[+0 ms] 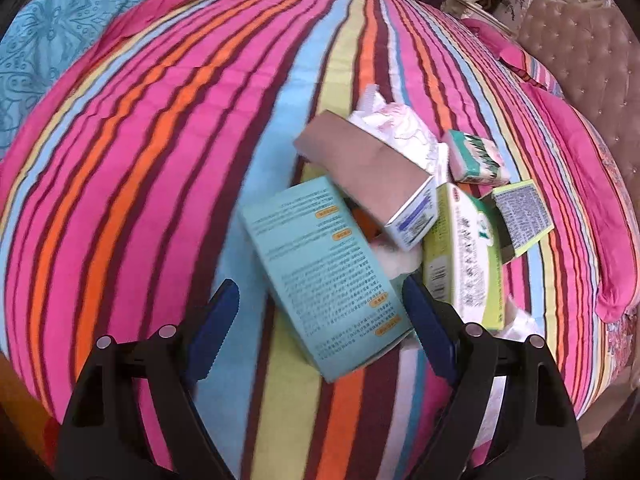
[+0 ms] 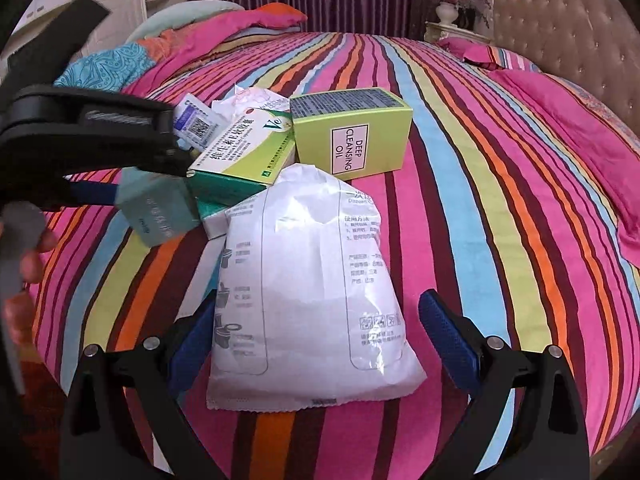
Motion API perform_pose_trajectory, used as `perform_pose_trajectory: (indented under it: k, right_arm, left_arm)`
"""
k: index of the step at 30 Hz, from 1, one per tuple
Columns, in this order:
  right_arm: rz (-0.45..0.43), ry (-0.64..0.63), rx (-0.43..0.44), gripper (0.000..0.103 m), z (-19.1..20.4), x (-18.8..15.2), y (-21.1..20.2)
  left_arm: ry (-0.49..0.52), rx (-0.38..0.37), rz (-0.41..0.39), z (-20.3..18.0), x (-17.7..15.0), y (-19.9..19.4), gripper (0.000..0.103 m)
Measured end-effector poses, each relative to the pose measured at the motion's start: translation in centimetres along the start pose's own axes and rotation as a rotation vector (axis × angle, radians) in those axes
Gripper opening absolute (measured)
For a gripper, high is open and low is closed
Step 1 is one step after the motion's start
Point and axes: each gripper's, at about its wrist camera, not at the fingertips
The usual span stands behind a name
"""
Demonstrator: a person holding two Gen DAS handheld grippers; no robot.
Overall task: Collect trash
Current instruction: 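Grasp the teal box with the left tool while the right tool grasps the white wipes packet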
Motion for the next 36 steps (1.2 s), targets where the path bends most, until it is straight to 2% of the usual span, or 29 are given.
perform_pose_trajectory:
  k: [6,9,12,17,18,20,21,27,30,36]
  right_arm:
    - [0.001,-0.004,0.022,0.092,0.1,0.1,0.2]
    - [-0.009,-0.017,0.03,0.092,0.4,0.2,0.3]
    - [-0.015,-0.02,0.021,0.092,0.5,0.3,0.4]
    - [-0.004,-0.009,0.019,0.091,0.2,0.4,0.9]
    - [-0.001,-0.008,0.02,0.091,0.1,0.4,1.0]
    - [0.009,-0.007,0.024,0.086,0.1,0.3,1.2]
    - [0.008,-0.008,0.023,0.082,0.0,0.3,1.2]
    - [0.019,-0.017,0.012,0.072,0.3,0.0,0.6]
    - [0.028,-0.001,0.016,0.071,0.3,0.0,0.4]
    - [0.037,0.024,0.01,0.071,0.5,-0.2,-0.7]
  left_arm:
    - [-0.048,-0.018,0.018,1.2,-1.4,-0.6,0.082]
    - [-0.072,-0.009,-0.019,1.0,-1.0,-1.0,0.082]
    - [-0.073,-0.031,-0.009,0.6,-0.5,-0.8,0.082]
    - [-0.062,-0.006,0.002,-0.1,0.1,0.3,0.082]
    - [-0.057,0.013,0.006,-0.1,0.1,0.6,0.076]
    - [-0.055,0.018,0.021,0.3,-0.2,1.3,0.054]
    - [-0.056,0.012,0.017,0.6,-0.3,1.3,0.053]
    - [0.011,-0.017,-0.018,1.0,-1.1,0.6,0.049]
    - [0.008,-0.049,-0.022,1.6,-1.4,0.1,0.048]
    - [0.05,-0.049,-0.026,2.5,-2.5,-1.1,0.048]
Point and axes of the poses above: each gripper's, at about its wrist camera, not at the fingertips, and y roughly the way its jaws point, z to its left, x to its top, and after that the axes turned 1 degree about -z, right-handed
